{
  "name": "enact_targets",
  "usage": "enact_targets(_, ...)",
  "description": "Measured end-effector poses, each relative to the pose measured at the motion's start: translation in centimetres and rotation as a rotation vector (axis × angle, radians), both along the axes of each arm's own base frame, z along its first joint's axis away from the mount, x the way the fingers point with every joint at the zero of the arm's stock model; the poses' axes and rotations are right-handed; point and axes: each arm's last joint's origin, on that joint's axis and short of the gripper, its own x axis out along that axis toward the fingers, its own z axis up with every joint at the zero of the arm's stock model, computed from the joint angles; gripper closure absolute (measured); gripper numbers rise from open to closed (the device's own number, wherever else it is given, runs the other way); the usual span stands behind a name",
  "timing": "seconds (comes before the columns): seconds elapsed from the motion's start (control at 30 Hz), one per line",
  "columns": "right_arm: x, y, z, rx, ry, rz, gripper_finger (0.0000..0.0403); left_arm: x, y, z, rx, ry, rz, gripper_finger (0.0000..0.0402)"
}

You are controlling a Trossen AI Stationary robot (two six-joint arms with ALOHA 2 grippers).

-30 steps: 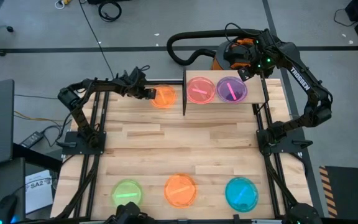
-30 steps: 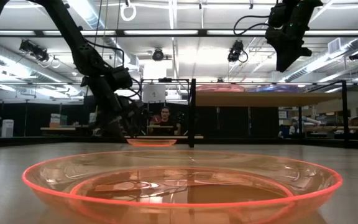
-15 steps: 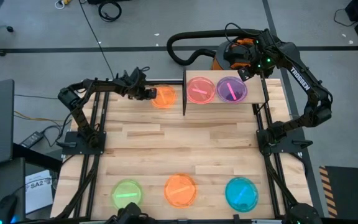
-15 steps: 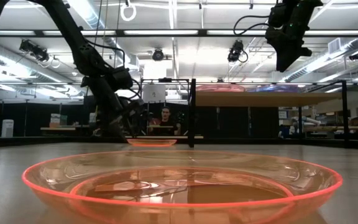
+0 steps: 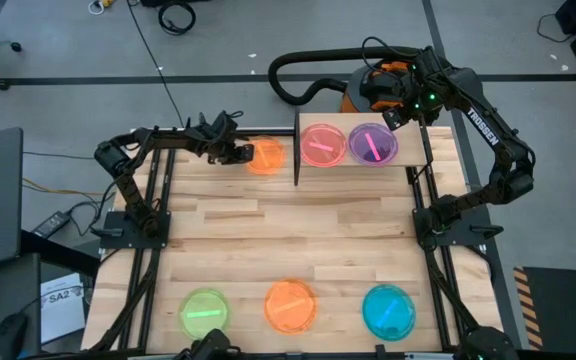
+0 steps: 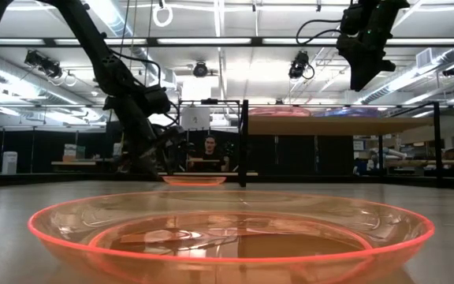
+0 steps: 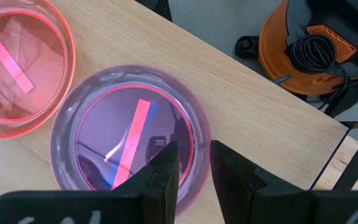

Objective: Place and stack plates onto a shelf
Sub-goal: Stack the top orange plate on top of the pink plate on the shelf

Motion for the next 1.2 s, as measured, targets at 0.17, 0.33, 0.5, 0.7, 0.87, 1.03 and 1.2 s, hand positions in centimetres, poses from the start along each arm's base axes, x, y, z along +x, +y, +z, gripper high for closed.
enact_targets(0.17, 0.00, 0.00, 0.00, 0.000, 0.000, 0.000, 0.0305, -0.12, -0.12, -0.10, -0.014, 0.015, 0.001, 0.0258)
enact_targets(0.33, 0.00, 0.00, 0.00, 0.000, 0.000, 0.000, 0.0305, -0.03, -0.19, -0.09, -0.013, 0.014, -0.002, 0.0258)
enact_targets(0.5, 0.00, 0.00, 0.00, 0.000, 0.000, 0.000, 0.0305, -0.01, -0.22, -0.09, -0.015, 0.013, 0.000, 0.0258)
enact_targets(0.7, 0.00, 0.00, 0.00, 0.000, 0.000, 0.000, 0.0305, 0.07, -0.13, -0.03, -0.027, -0.004, 0.042, 0.0258)
enact_targets(0.87, 0.00, 0.00, 0.00, 0.000, 0.000, 0.000, 0.0305, 0.22, 0.06, 0.08, -0.028, -0.028, 0.089, 0.0258)
enact_targets(1.03, 0.00, 0.00, 0.00, 0.000, 0.000, 0.000, 0.0305, 0.16, 0.05, 0.06, -0.042, -0.029, 0.108, 0.0258)
enact_targets(1.2, 0.00, 0.00, 0.00, 0.000, 0.000, 0.000, 0.0305, 0.14, 0.08, 0.06, -0.058, -0.036, 0.137, 0.0259)
